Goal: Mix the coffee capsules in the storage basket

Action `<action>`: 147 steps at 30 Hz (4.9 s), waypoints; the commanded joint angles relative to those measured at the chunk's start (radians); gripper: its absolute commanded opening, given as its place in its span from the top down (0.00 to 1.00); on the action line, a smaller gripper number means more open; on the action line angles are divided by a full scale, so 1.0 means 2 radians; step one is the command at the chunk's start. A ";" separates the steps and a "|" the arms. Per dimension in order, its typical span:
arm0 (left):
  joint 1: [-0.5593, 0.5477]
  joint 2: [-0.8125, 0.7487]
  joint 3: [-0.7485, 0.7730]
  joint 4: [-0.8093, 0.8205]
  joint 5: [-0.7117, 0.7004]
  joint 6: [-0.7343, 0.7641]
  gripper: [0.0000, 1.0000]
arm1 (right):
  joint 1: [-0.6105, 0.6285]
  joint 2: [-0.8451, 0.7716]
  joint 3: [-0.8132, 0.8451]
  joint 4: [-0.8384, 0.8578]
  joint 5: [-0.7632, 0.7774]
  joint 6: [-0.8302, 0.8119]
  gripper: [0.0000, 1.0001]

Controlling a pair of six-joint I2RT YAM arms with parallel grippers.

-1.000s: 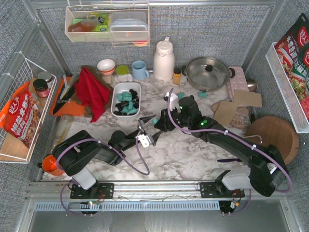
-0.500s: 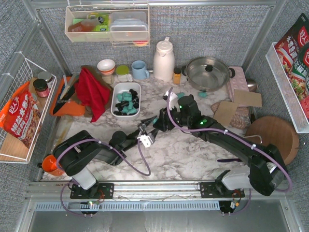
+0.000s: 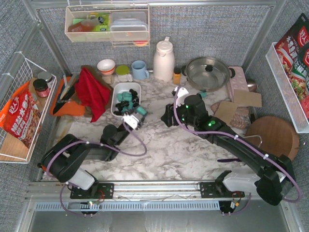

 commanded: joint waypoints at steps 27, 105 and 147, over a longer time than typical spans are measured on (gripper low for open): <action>0.130 0.100 0.318 -0.633 -0.158 -0.230 0.34 | -0.160 0.295 0.150 0.039 0.138 -0.045 0.25; 0.130 -0.042 0.205 -0.515 -0.062 -0.237 0.01 | -0.169 0.554 0.455 -0.089 0.182 0.058 0.62; 0.129 -0.047 0.191 -0.479 -0.008 -0.230 0.01 | -0.179 0.588 0.519 -0.154 0.191 0.055 0.51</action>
